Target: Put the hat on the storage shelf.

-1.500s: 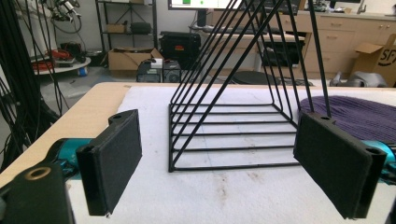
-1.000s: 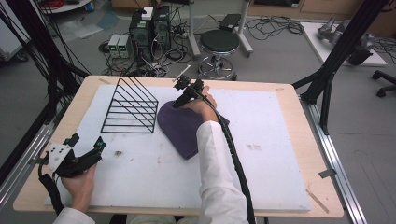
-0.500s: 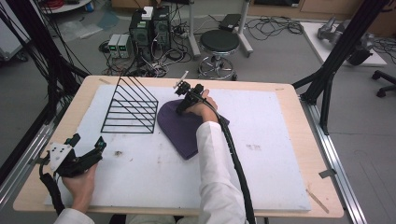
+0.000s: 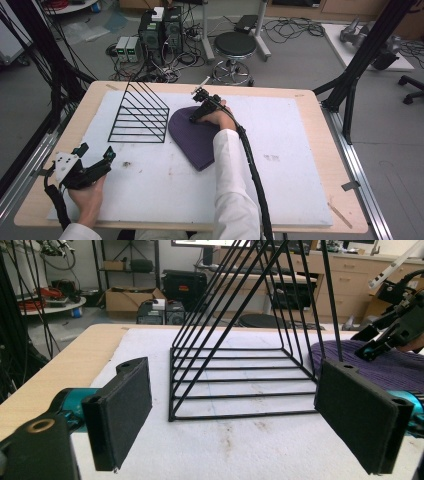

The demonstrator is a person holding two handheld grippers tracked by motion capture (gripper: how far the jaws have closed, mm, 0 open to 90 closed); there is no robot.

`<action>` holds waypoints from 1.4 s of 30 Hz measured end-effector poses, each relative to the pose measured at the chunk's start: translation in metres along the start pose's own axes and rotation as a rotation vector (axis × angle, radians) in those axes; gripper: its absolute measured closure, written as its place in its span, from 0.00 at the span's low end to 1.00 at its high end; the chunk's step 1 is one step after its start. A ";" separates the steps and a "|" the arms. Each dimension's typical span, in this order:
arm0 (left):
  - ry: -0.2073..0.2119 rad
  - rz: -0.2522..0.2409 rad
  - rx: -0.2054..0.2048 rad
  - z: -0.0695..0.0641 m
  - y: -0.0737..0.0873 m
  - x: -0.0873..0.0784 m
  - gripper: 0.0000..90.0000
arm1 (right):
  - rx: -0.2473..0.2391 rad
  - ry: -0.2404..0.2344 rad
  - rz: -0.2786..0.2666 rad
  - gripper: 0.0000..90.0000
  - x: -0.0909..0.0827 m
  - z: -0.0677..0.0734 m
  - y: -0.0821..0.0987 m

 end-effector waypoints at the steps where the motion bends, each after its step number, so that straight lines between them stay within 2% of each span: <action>1: -0.001 0.001 0.000 0.000 0.000 0.000 0.17 | 0.003 -0.006 -0.001 0.09 0.000 0.000 0.000; 2: 0.000 0.003 -0.003 0.000 0.000 0.000 0.17 | 0.003 -0.006 -0.001 0.09 0.000 0.000 0.000; 4: 0.000 0.003 -0.007 0.001 0.001 0.000 0.17 | 0.018 -0.047 -0.002 0.17 -0.002 0.003 0.001; 10: 0.004 0.003 -0.007 0.001 0.001 -0.001 0.17 | 0.024 -0.054 0.001 0.21 -0.002 0.003 0.001; 12: 0.008 0.004 -0.008 0.000 0.001 -0.001 0.18 | 0.018 -0.063 0.011 0.31 -0.005 0.005 0.000; 13: 0.008 0.004 -0.008 0.000 0.001 -0.001 0.18 | 0.018 -0.063 0.011 0.31 -0.005 0.005 0.000; 17: 0.011 0.005 -0.004 -0.002 0.001 0.000 0.18 | -0.001 -0.089 0.020 0.51 -0.008 0.012 -0.001; 18: 0.013 0.006 -0.003 -0.002 0.002 0.000 0.18 | -0.011 -0.106 0.024 0.65 -0.010 0.015 -0.001; 20: 0.015 0.012 -0.002 -0.003 0.002 0.001 0.18 | -0.003 -0.129 0.024 0.73 -0.011 0.019 -0.002; 23: 0.020 0.020 -0.005 -0.002 0.003 0.001 0.18 | 0.011 -0.130 0.030 0.77 -0.012 0.020 -0.002; 27: 0.022 0.021 -0.011 -0.002 0.004 0.002 0.18 | 0.014 -0.100 0.049 0.81 -0.013 0.021 -0.003; 33: 0.026 0.019 -0.013 -0.001 0.004 0.001 0.18 | 0.003 -0.079 0.057 0.83 -0.015 0.023 -0.003; 39: 0.020 0.015 -0.018 0.001 0.004 0.000 0.18 | 0.016 -0.060 0.035 0.83 -0.023 0.023 -0.005; 42: 0.018 0.016 -0.020 0.002 0.003 -0.001 0.18 | 0.016 -0.033 0.010 0.83 -0.034 0.025 -0.008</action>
Point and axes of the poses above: each handheld gripper's, and its own axes: x roughly forward along the jaws, y roughly out of its underside, z roughly to its left, the point moved 9 cm from there along x, roughly forward along the jaws, and after that the axes turned 4 degrees about -x, right-handed, at the moved point
